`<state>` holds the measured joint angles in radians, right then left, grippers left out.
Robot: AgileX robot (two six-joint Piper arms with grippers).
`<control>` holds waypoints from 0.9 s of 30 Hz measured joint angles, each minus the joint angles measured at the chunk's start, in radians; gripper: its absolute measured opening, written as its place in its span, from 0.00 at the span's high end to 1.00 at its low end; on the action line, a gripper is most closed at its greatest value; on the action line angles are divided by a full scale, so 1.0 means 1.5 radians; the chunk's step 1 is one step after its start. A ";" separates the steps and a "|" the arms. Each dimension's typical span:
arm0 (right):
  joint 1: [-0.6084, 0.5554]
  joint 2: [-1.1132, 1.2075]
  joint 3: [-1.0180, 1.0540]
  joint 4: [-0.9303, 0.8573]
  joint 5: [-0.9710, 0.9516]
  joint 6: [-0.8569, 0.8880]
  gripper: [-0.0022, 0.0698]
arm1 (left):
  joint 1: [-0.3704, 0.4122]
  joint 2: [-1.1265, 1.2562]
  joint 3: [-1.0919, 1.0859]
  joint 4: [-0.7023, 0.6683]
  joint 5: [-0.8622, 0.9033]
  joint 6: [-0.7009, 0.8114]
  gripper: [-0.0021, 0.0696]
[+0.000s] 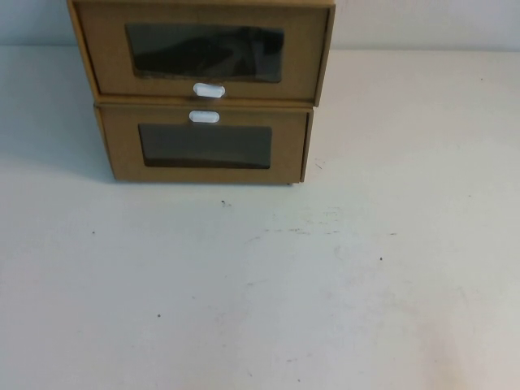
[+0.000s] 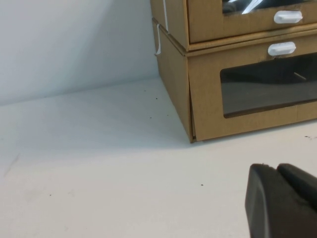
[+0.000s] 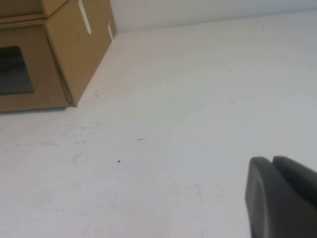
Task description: Close the shoe box
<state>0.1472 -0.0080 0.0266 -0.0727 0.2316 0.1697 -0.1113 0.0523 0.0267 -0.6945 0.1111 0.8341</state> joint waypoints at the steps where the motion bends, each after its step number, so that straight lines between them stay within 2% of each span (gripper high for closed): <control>1: -0.005 0.000 0.000 0.041 0.000 -0.047 0.99 | 0.000 0.000 0.000 0.000 0.000 0.000 0.98; 4: -0.034 0.000 0.000 0.164 0.008 -0.182 0.99 | 0.000 0.000 0.000 0.000 0.000 0.000 0.98; 7: -0.061 0.000 0.000 0.189 0.035 -0.237 0.99 | 0.000 0.000 0.000 0.000 0.000 0.000 0.98; 27: -0.065 0.000 0.000 0.184 0.080 -0.258 0.99 | 0.000 0.000 0.000 0.000 0.000 0.000 0.98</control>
<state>0.0502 -0.0080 0.0266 0.2036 0.3513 -0.2177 -0.1113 0.0523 0.0267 -0.6945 0.1111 0.8341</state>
